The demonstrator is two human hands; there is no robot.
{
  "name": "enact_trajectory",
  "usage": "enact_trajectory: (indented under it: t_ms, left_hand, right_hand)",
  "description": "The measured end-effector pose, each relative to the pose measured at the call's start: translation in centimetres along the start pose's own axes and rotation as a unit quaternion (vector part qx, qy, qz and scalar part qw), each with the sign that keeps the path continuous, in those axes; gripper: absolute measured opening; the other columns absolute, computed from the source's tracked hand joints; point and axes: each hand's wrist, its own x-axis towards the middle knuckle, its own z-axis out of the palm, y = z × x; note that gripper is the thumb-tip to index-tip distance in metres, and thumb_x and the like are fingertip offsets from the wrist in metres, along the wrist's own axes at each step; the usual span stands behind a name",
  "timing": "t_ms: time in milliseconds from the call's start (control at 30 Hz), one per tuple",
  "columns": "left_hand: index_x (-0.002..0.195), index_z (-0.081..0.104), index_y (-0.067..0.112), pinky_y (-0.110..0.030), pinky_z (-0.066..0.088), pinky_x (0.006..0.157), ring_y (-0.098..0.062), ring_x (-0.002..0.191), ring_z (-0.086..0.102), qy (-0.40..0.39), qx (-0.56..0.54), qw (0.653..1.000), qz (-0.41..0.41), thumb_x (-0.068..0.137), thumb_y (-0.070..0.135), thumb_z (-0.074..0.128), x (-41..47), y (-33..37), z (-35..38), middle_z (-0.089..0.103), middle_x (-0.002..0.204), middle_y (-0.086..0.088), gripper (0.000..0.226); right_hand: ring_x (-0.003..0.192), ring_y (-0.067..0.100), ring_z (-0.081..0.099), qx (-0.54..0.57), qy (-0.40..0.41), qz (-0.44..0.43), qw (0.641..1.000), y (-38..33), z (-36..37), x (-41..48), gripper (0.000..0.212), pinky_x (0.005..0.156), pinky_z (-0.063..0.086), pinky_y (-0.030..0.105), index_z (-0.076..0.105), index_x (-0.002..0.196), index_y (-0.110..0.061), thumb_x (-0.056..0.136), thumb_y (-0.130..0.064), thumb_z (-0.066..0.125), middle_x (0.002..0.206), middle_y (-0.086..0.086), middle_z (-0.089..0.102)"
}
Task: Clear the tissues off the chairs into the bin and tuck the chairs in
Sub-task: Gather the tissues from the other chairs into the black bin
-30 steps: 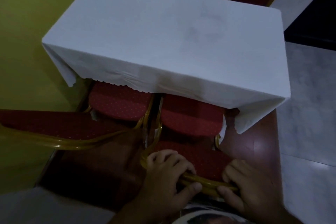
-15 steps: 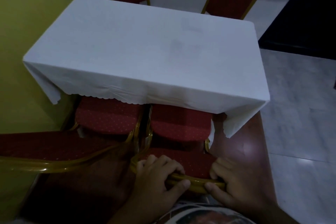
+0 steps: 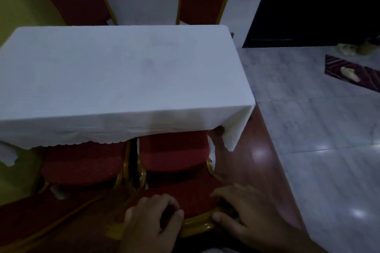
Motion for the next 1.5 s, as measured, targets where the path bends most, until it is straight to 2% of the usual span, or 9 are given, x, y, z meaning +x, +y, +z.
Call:
enact_trajectory:
  t_ms: [167,267,600,800,900,1033,1167,1300,1500]
  left_hand:
    - [0.094,0.059,0.048,-0.028,0.034,0.097,0.020,0.102,0.044,0.013,0.033,0.998,0.055,0.082,0.057,0.055,3.8,8.4,5.2,0.056,0.095,0.036,0.016]
    - [0.096,0.060,0.047,-0.026,0.033,0.097,0.024,0.100,0.041,0.028,0.044,0.996,0.069,0.081,0.055,0.060,6.8,14.2,9.9,0.053,0.096,0.037,0.017]
    - [0.120,0.058,0.040,-0.026,0.038,0.097,0.006,0.109,0.051,0.023,0.052,0.992,0.113,0.085,0.061,0.048,17.1,31.3,22.3,0.058,0.115,0.027,0.042]
    - [0.133,0.054,0.031,-0.030,0.036,0.106,-0.005,0.123,0.048,0.032,0.016,0.995,0.089,0.092,0.052,0.051,26.0,36.6,25.7,0.057,0.130,0.015,0.046]
    - [0.127,0.059,0.025,-0.023,0.042,0.092,-0.009,0.109,0.059,0.045,0.024,0.995,0.088,0.092,0.045,0.055,31.6,38.7,26.5,0.066,0.116,0.009,0.040]
    - [0.121,0.061,0.020,-0.039,0.052,0.092,-0.015,0.101,0.062,0.023,0.033,0.998,0.057,0.093,0.047,0.052,39.0,41.1,26.9,0.070,0.110,0.001,0.039]
    - [0.137,0.051,0.023,-0.042,0.043,0.108,-0.018,0.122,0.054,0.037,0.032,0.999,0.022,0.094,0.048,0.051,46.1,43.5,26.7,0.060,0.135,0.002,0.050]
    - [0.126,0.057,0.025,-0.036,0.045,0.101,-0.019,0.114,0.060,0.065,0.042,0.997,-0.003,0.093,0.047,0.052,52.6,45.7,26.8,0.065,0.122,0.004,0.040]
    - [0.137,0.052,0.024,-0.035,0.043,0.104,-0.019,0.122,0.055,0.104,0.037,0.991,-0.078,0.092,0.049,0.050,60.2,48.7,26.9,0.060,0.135,0.003,0.051]
  right_hand:
    - [0.112,-0.018,0.046,-0.008,0.054,0.090,0.994,9.2,-3.8,-4.3,0.037,0.096,0.042,0.022,0.054,0.119,-0.057,0.085,-0.071,0.048,0.114,-0.042,0.053]
    - [0.115,0.001,0.059,-0.015,0.088,0.152,0.984,16.6,-7.1,-6.9,0.039,0.098,0.045,0.024,0.066,0.122,-0.038,0.087,-0.055,0.061,0.127,-0.017,0.065]
    - [0.142,0.008,0.035,-0.009,0.082,0.225,0.971,35.2,-20.5,-9.9,0.053,0.116,0.031,0.032,0.043,0.141,-0.046,0.091,-0.060,0.052,0.153,-0.015,0.039]
    - [0.142,0.013,0.036,-0.042,0.110,0.200,0.973,42.7,-26.3,-3.1,0.057,0.115,0.031,0.035,0.045,0.143,-0.035,0.092,-0.055,0.055,0.154,-0.007,0.043]
    - [0.143,0.014,0.036,-0.064,0.111,0.188,0.974,46.0,-29.3,0.9,0.061,0.115,0.030,0.037,0.043,0.145,-0.032,0.091,-0.056,0.056,0.155,-0.005,0.041]
    - [0.145,0.014,0.031,-0.085,0.093,0.189,0.974,49.9,-34.1,5.7,0.066,0.116,0.030,0.040,0.041,0.147,-0.032,0.089,-0.058,0.057,0.159,-0.006,0.035]
    - [0.143,0.015,0.034,-0.092,0.092,0.179,0.975,53.4,-39.1,10.8,0.067,0.114,0.033,0.040,0.043,0.146,-0.033,0.086,-0.059,0.060,0.158,-0.007,0.036]
    - [0.144,0.017,0.033,-0.090,0.079,0.152,0.981,57.4,-43.1,16.7,0.067,0.114,0.033,0.042,0.040,0.146,-0.034,0.087,-0.060,0.058,0.159,-0.006,0.034]
    - [0.147,0.019,0.027,-0.096,0.018,0.099,0.990,61.8,-48.4,25.5,0.068,0.116,0.031,0.044,0.033,0.149,-0.035,0.089,-0.061,0.052,0.162,-0.005,0.029]
